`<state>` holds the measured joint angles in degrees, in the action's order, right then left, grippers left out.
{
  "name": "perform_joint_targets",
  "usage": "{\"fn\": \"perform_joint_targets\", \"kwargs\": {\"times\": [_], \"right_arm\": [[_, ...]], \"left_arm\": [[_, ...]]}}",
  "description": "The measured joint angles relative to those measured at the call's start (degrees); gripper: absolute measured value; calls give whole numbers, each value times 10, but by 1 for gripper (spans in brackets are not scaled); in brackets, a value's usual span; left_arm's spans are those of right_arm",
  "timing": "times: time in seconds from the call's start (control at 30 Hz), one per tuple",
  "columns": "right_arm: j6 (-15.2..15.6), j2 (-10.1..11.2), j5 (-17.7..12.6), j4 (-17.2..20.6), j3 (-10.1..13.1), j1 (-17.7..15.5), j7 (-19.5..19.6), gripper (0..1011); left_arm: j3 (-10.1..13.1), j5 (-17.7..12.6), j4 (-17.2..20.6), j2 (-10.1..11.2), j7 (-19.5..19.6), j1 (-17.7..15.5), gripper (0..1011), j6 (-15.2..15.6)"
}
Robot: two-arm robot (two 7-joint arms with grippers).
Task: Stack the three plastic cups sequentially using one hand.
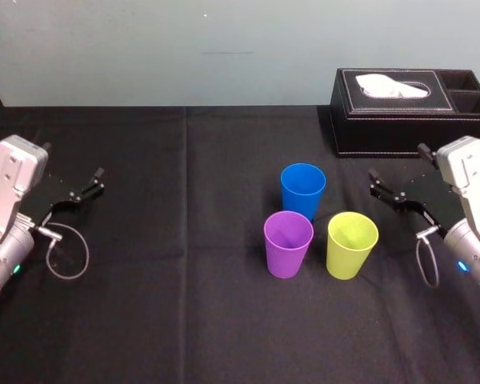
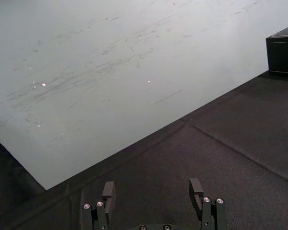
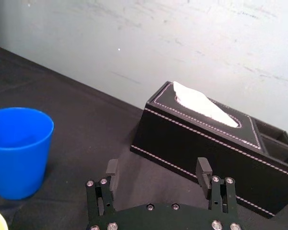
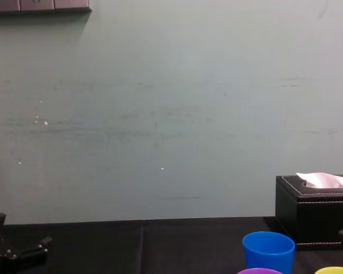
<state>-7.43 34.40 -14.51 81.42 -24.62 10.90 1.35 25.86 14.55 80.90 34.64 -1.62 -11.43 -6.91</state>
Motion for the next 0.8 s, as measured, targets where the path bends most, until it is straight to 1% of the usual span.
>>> {"fn": "perform_joint_targets", "kwargs": {"times": [0.17, 0.2, 0.27, 0.37, 0.47, 0.5, 0.53, 0.57, 0.6, 0.63, 0.7, 0.73, 0.8], "right_arm": [[-3, 4, 0, 20, 14, -15, 0, 1003], [-3, 7, -1, 31, 20, -22, 0, 1003], [-3, 10, -3, 39, 24, -29, -1, 1003], [-2, 20, -12, 67, 38, -53, -7, 1003], [-2, 27, -20, 86, 48, -72, -11, 1002], [-2, 34, -26, 100, 56, -87, -14, 1003], [-2, 37, -29, 107, 60, -95, -14, 1003], [-1, 44, -35, 123, 69, -112, -16, 1003], [-1, 44, -35, 123, 69, -112, -16, 1003], [0, 52, -41, 135, 77, -128, -17, 1003], [1, 60, -49, 151, 88, -148, -19, 1003], [1, 68, -59, 165, 99, -168, -22, 1003], [-1, 75, -70, 178, 110, -190, -27, 1003]], "left_arm": [[0, 0, 0, 0, 0, 0, 1011, 0], [0, 0, 0, 0, 0, 0, 1011, 0], [0, 0, 0, 0, 0, 0, 1011, 0], [0, 0, 0, 0, 0, 0, 1011, 0], [0, 0, 0, 0, 0, 0, 1011, 0], [0, 0, 0, 0, 0, 0, 1011, 0], [0, 0, 0, 0, 0, 0, 1011, 0], [0, 0, 0, 0, 0, 0, 1011, 0], [0, 0, 0, 0, 0, 0, 1012, 0], [0, 0, 0, 0, 0, 0, 1011, 0], [0, 0, 0, 0, 0, 0, 1011, 0], [0, 0, 0, 0, 0, 0, 1011, 0], [0, 0, 0, 0, 0, 0, 1011, 0]]}}
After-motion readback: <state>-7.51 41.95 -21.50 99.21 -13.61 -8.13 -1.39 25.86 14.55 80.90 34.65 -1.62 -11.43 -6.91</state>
